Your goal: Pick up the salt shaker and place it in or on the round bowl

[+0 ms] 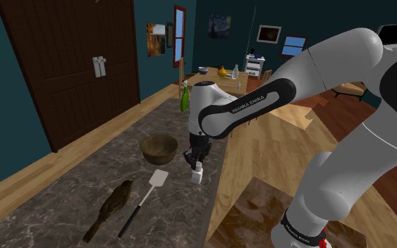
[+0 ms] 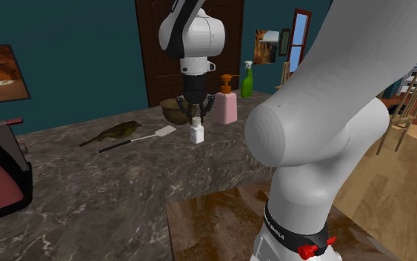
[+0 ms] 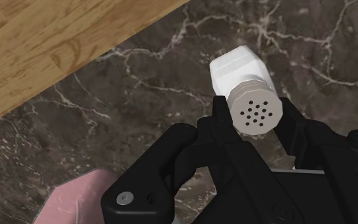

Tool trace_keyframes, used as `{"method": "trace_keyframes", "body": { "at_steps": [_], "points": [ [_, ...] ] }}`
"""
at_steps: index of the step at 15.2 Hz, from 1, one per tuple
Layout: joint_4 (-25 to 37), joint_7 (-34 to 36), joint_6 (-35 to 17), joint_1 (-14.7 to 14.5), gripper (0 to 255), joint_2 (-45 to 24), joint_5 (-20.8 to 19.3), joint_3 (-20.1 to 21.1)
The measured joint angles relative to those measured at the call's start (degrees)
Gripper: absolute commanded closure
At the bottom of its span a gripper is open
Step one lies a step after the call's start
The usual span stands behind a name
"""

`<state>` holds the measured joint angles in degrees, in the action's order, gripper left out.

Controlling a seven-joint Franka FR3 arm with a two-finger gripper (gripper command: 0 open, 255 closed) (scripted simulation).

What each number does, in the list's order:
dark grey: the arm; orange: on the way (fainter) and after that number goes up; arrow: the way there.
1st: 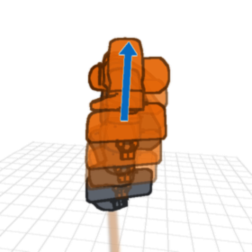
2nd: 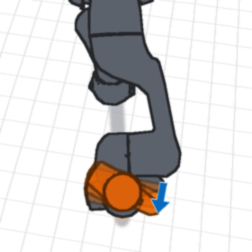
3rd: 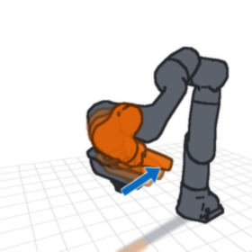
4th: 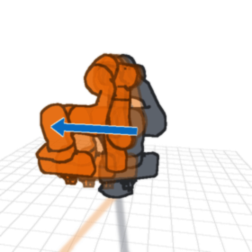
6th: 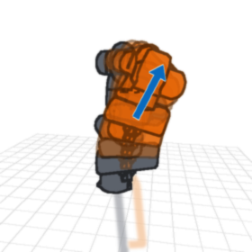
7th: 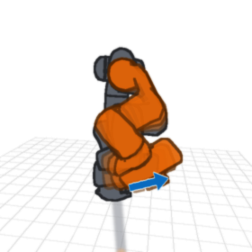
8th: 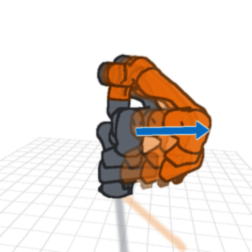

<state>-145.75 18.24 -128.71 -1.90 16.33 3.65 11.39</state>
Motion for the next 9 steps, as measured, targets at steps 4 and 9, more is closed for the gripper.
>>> {"method": "trace_keyframes", "body": {
  "at_steps": [4, 9],
  "points": [
    [0.0, 0.0, 0.0, 0.0, 255, 0.0, 0.0, 0.0],
    [0.9, -0.1, 1.8, 0.0, 255, 1.0, 0.1, -0.1]
  ]
}}
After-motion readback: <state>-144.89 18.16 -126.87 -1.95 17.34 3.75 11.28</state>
